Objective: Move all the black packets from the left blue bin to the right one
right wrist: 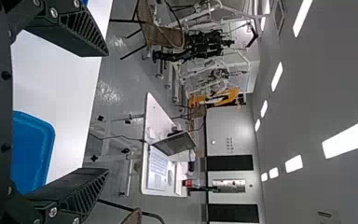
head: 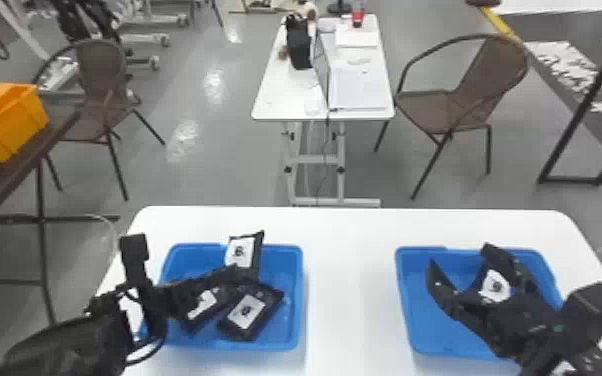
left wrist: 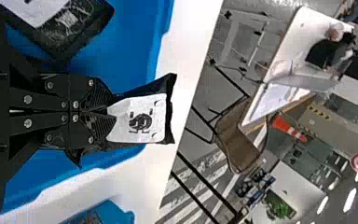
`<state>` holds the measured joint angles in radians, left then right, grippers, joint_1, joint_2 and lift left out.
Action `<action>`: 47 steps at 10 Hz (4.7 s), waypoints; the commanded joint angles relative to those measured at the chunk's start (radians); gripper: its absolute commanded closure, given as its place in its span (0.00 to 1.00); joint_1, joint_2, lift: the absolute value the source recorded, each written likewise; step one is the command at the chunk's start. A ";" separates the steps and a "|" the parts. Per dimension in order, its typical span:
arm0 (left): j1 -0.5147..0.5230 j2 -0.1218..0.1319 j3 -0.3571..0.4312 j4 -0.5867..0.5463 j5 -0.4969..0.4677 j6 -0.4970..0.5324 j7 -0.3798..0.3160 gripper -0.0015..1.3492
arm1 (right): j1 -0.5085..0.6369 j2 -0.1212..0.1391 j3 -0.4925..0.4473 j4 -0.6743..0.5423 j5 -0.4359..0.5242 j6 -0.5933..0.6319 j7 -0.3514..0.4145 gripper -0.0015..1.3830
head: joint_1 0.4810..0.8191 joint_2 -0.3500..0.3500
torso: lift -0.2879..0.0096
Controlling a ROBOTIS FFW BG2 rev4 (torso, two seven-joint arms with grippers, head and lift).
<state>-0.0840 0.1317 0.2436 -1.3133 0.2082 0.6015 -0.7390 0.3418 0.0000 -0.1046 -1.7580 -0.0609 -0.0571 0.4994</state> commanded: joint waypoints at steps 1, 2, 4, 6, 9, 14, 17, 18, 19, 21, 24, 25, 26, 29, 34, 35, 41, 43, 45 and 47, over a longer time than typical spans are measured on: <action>0.061 -0.003 -0.024 -0.141 0.003 0.046 -0.040 0.90 | -0.009 0.001 0.010 0.011 -0.025 0.005 0.008 0.10 | 0.63 0.60 | 0.97; 0.072 -0.006 -0.064 -0.192 0.011 0.086 -0.080 0.90 | -0.024 0.001 0.026 0.019 -0.027 0.005 0.011 0.10 | 0.63 0.58 | 0.97; 0.043 -0.015 -0.179 -0.236 0.007 0.075 -0.141 0.90 | -0.075 -0.009 0.085 0.068 -0.094 0.010 0.011 0.10 | 0.63 0.53 | 0.97; -0.020 -0.024 -0.262 -0.211 -0.046 0.047 -0.194 0.90 | -0.127 -0.021 0.123 0.106 -0.140 0.008 0.024 0.10 | 0.63 0.46 | 0.97; -0.097 -0.066 -0.302 -0.118 -0.087 -0.035 -0.246 0.90 | -0.187 -0.021 0.154 0.163 -0.238 0.005 0.062 0.10 | 0.63 0.43 | 0.97; -0.145 -0.072 -0.374 -0.078 -0.059 -0.075 -0.287 0.90 | -0.287 -0.021 0.203 0.285 -0.367 0.003 0.070 0.10 | 0.63 0.39 | 0.97; -0.155 -0.075 -0.397 -0.075 -0.046 -0.080 -0.298 0.90 | -0.317 -0.015 0.203 0.331 -0.396 0.003 0.070 0.76 | 0.63 0.38 | 0.97; -0.151 -0.075 -0.391 -0.075 -0.046 -0.080 -0.299 0.90 | -0.308 -0.014 0.201 0.322 -0.395 0.002 0.053 0.80 | 0.63 0.37 | 0.97; -0.146 -0.077 -0.380 -0.075 -0.053 -0.082 -0.299 0.90 | -0.302 -0.014 0.201 0.322 -0.404 -0.001 0.047 0.80 | 0.63 0.37 | 0.97; -0.137 -0.083 -0.357 -0.075 -0.058 -0.082 -0.296 0.90 | -0.291 -0.014 0.201 0.327 -0.436 -0.010 0.048 0.81 | 0.63 0.37 | 0.97; -0.068 -0.100 -0.271 -0.104 -0.043 -0.086 -0.212 0.24 | -0.300 -0.014 0.154 0.351 -0.433 -0.027 0.042 0.82 | 0.63 0.38 | 0.97; -0.014 -0.103 -0.219 -0.139 -0.009 -0.100 -0.157 0.10 | -0.306 -0.018 0.117 0.373 -0.419 -0.023 0.042 0.82 | 0.63 0.38 | 0.97; 0.044 -0.101 -0.170 -0.187 0.023 -0.134 -0.097 0.08 | -0.317 -0.037 0.094 0.416 -0.412 -0.015 0.042 0.82 | 0.63 0.39 | 0.97; 0.202 -0.107 -0.079 -0.343 0.063 -0.255 0.173 0.09 | -0.336 -0.061 0.005 0.479 -0.151 -0.018 -0.025 0.82 | 0.63 0.44 | 0.97; 0.270 -0.134 -0.001 -0.346 0.040 -0.318 0.222 0.09 | -0.481 -0.064 -0.119 0.769 0.087 0.030 -0.041 0.57 | 0.63 0.45 | 0.97; 0.271 -0.134 0.016 -0.346 0.023 -0.315 0.225 0.09 | -0.480 -0.069 -0.121 0.770 0.082 0.030 -0.044 0.28 | 0.63 0.45 | 0.97; 0.234 -0.127 0.103 -0.328 -0.196 -0.175 0.245 0.09 | -0.208 -0.011 -0.104 0.322 -0.135 0.008 -0.059 0.12 | 0.63 0.55 | 0.97; 0.170 -0.083 0.088 -0.268 -0.329 -0.129 0.178 0.10 | -0.132 0.001 -0.076 0.212 -0.166 -0.006 -0.061 0.12 | 0.63 0.58 | 0.97; 0.095 -0.072 0.085 -0.170 -0.490 -0.134 0.110 0.10 | -0.118 0.001 -0.046 0.216 -0.244 -0.024 -0.059 0.12 | 0.63 0.63 | 0.97; -0.019 -0.058 0.068 -0.038 -0.702 -0.158 -0.010 0.10 | -0.122 0.001 -0.009 0.215 -0.258 -0.024 -0.059 0.12 | 0.63 0.66 | 0.97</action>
<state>-0.0712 0.0689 0.3177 -1.3885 -0.4350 0.4504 -0.7457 0.2212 0.0000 -0.1237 -1.5436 -0.3129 -0.0812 0.4403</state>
